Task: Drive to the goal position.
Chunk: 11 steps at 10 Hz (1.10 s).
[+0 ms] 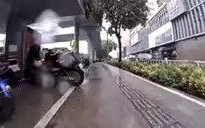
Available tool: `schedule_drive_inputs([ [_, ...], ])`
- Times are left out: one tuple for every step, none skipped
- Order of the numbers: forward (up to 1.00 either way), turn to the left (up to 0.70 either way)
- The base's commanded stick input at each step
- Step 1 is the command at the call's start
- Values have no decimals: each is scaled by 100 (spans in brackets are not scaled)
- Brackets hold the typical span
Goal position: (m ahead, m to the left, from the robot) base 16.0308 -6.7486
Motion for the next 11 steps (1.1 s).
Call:
schedule_drive_inputs([
  [70, 0],
  [70, 0],
  [70, -6],
  [70, -13],
  [70, -13],
  [70, -11],
  [70, 0],
  [70, 0],
  [70, 0],
  [70, 0],
  [70, 0],
])
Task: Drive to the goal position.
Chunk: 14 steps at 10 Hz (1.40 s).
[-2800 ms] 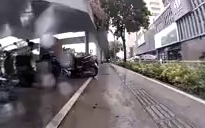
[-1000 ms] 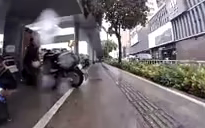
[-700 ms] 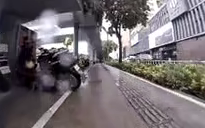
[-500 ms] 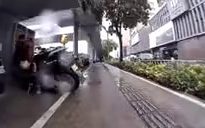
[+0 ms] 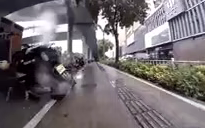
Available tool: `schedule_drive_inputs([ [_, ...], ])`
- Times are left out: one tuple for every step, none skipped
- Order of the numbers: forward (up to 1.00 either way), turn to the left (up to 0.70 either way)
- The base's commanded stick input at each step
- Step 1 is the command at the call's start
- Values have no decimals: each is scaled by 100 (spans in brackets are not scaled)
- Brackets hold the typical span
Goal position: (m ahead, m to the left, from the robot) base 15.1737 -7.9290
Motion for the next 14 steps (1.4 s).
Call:
schedule_drive_inputs([
  [70, 0],
  [70, 0],
  [70, 0],
  [70, 0],
  [70, 0],
  [70, 0],
  [70, 0],
  [70, 0],
  [70, 0],
  [70, 7],
  [70, 13],
  [70, 14],
  [70, 14],
  [70, 14],
])
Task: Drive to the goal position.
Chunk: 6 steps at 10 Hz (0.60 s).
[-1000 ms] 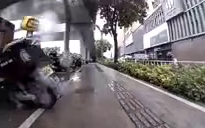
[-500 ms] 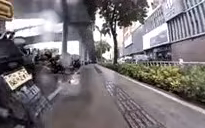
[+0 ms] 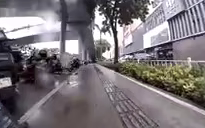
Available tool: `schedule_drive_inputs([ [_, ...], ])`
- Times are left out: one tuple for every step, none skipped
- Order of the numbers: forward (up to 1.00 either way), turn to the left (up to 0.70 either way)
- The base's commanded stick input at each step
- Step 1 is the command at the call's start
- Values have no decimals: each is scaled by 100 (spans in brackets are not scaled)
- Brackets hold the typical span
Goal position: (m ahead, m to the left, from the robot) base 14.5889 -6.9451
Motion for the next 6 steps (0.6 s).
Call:
schedule_drive_inputs([
  [70, 14],
  [70, 14],
  [70, 14],
  [70, 14],
  [70, 14],
  [70, 14],
])
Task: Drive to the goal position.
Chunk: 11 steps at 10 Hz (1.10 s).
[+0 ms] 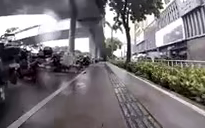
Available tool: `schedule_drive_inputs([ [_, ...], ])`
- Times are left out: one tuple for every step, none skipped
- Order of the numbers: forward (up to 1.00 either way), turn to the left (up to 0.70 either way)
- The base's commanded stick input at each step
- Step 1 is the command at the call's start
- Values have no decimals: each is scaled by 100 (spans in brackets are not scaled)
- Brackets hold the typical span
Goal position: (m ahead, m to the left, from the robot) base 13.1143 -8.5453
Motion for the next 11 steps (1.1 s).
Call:
schedule_drive_inputs([
  [70, 14],
  [70, 9],
  [70, 4],
  [70, 1],
  [70, 0],
  [70, 0],
  [70, 0],
  [70, 0],
  [70, 0],
  [70, 0],
  [70, 0],
])
